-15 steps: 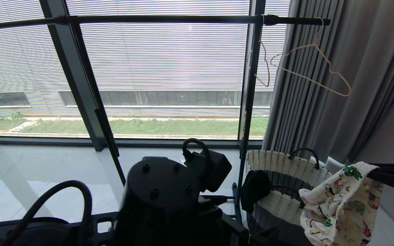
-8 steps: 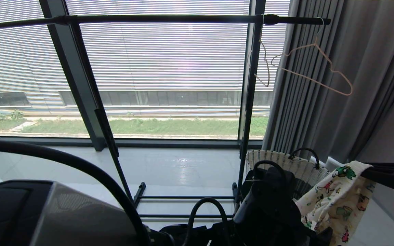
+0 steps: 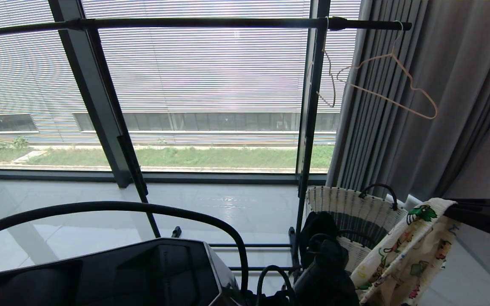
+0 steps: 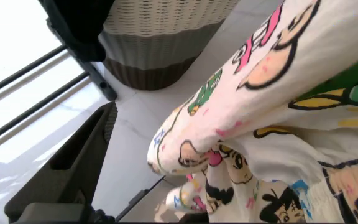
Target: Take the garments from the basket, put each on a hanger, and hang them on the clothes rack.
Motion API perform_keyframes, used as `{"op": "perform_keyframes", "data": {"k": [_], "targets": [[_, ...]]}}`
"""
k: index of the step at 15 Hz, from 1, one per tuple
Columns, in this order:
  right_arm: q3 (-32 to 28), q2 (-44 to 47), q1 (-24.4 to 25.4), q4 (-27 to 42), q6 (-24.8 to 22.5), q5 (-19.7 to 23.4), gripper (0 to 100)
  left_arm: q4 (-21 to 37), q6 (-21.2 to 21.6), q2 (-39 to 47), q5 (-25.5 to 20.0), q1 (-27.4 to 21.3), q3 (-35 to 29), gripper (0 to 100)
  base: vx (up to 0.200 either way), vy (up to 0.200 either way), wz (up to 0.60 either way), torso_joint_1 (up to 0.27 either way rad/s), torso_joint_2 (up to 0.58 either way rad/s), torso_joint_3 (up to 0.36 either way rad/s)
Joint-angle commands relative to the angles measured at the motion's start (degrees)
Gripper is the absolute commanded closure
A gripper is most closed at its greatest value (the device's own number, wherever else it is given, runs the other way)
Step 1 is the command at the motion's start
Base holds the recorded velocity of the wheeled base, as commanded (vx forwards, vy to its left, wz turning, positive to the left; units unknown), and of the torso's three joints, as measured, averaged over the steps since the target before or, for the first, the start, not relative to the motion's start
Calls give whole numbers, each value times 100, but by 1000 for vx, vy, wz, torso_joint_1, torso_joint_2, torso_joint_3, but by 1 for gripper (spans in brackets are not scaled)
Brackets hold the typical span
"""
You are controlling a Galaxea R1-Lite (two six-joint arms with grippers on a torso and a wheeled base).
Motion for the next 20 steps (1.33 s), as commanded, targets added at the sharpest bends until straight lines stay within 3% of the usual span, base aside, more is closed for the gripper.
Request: {"op": "perform_keyframes", "data": {"k": [1,7,8,11,14,17,18,20], "targets": [[3,118,31,-8,-17,0,100,-9,78,-294,124,-2,443,0,0,0,0,0,0,0],[232,232,400,-16,-17,-9,100,0,430,-1621,221,7,1902,0,0,0,0,0,0,0],[258,241,470,-16,-17,-9,100,0,456,-1744,221,7,2016,100,0,0,0,0,0,0],[311,294,558,-8,-17,-9,100,0,685,-2394,361,16,2534,100,0,0,0,0,0,0],[320,320,681,-8,-17,-9,100,0,1256,-2983,555,130,2939,100,0,0,0,0,0,0],[293,522,936,-87,-8,-9,100,-9,2153,-3432,1100,420,3044,100,0,0,0,0,0,0],[302,584,989,-166,-8,-9,100,0,2311,-3537,1328,570,3027,100,0,0,0,0,0,0],[276,628,1041,-262,-8,-18,100,70,2355,-3713,1319,912,2789,100,0,0,0,0,0,0]]}}
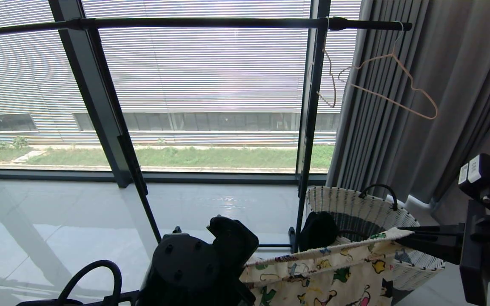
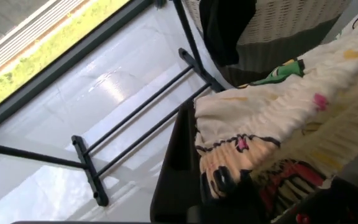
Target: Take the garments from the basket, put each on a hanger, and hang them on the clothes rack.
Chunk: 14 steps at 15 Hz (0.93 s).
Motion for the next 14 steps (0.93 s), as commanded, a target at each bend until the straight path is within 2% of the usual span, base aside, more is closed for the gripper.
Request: {"op": "perform_keyframes", "data": {"k": [1,2,5,8,10,11,14], "targets": [[-175,92,33,-47,-1,-7,100,729,39,-501,-41,390,-661,100,0,0,0,0,0,0],[-404,118,33,-38,-1,-7,100,1502,31,-704,-243,495,-1206,100,0,0,0,0,0,0],[-1186,443,-11,-12,8,-42,100,3717,22,-1055,-1527,847,-3061,100,0,0,0,0,0,0],[-2003,874,-37,6,-1,-77,100,5229,22,-994,-2133,1207,-4792,100,0,0,0,0,0,0],[-2487,1041,-125,85,-1,-77,100,5827,13,-994,-2652,1480,-5416,100,0,0,0,0,0,0],[-2663,1076,-178,173,-1,-86,100,5950,13,-1002,-2810,1576,-5583,100,0,0,0,0,0,0],[-3111,1085,-415,428,-1,-77,100,5958,4,-1082,-2898,1690,-5855,100,0,0,0,0,0,0]]}}
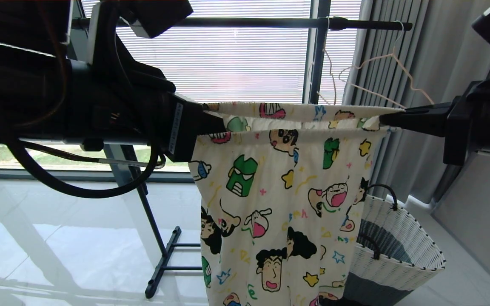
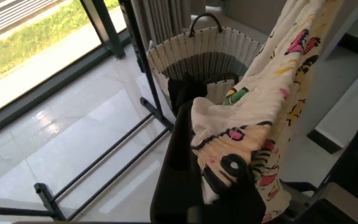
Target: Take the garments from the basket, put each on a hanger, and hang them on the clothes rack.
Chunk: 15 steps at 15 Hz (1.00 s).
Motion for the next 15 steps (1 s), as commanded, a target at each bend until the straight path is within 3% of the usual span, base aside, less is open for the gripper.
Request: {"op": "perform_keyframes", "data": {"k": [1,3,5,7,11,15], "targets": [[-209,65,-120,28,-3,-3,100,1,-3,-177,-16,-5,-49,100,0,0,0,0,0,0],[-165,29,-129,116,-3,-3,100,1,32,-273,-8,-128,276,100,0,0,0,0,0,0],[11,-146,-129,274,-3,-3,100,-122,454,-273,10,-119,557,100,0,0,0,0,0,0],[292,-568,-94,564,-3,15,100,-781,762,-1,19,-101,575,100,0,0,0,0,0,0],[451,-1096,442,1048,-30,-12,100,-1678,1122,553,28,-92,531,100,0,0,0,0,0,0],[451,-1052,908,1250,-30,-135,100,-1766,1096,553,72,-92,601,100,0,0,0,0,0,0]]}}
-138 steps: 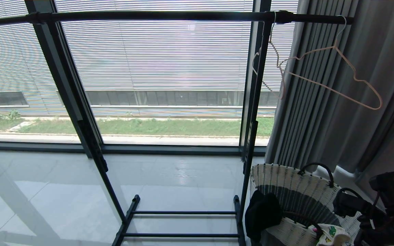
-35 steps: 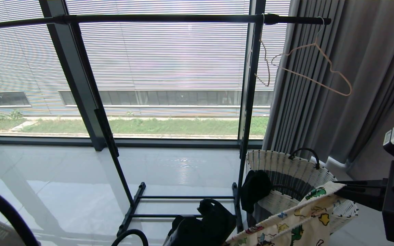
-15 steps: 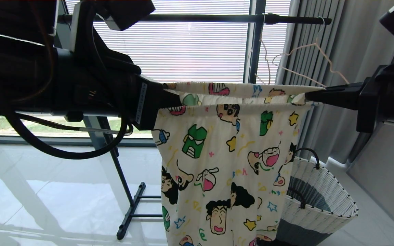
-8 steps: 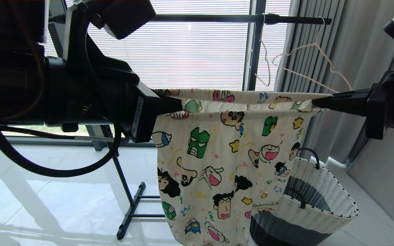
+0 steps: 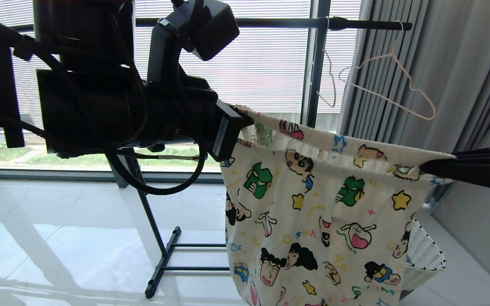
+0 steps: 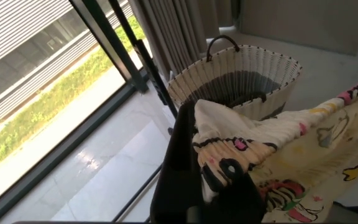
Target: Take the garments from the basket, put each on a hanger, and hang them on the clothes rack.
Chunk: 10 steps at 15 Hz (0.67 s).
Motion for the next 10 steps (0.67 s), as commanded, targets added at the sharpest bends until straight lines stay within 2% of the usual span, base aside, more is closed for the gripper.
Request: {"op": "perform_keyframes", "data": {"k": [1,3,5,7,8,10], "targets": [[1,-18,93,-1,-6,-14,100,-3,-8,46,-6,-2,23,100,0,0,0,0,0,0],[-201,298,-13,-291,29,-76,100,120,-17,-332,-6,-2,243,100,0,0,0,0,0,0],[-579,764,-101,-669,29,-94,100,384,-17,-921,-15,-160,797,100,0,0,0,0,0,0],[-992,1169,-101,-695,21,-85,100,463,-25,-1413,-6,-398,1500,100,0,0,0,0,0,0],[-1168,1318,-101,-695,21,-85,100,463,-113,-1580,11,-547,1799,100,0,0,0,0,0,0],[-1423,1538,-83,-695,21,-76,100,463,-526,-1694,187,-995,1983,100,0,0,0,0,0,0]]}}
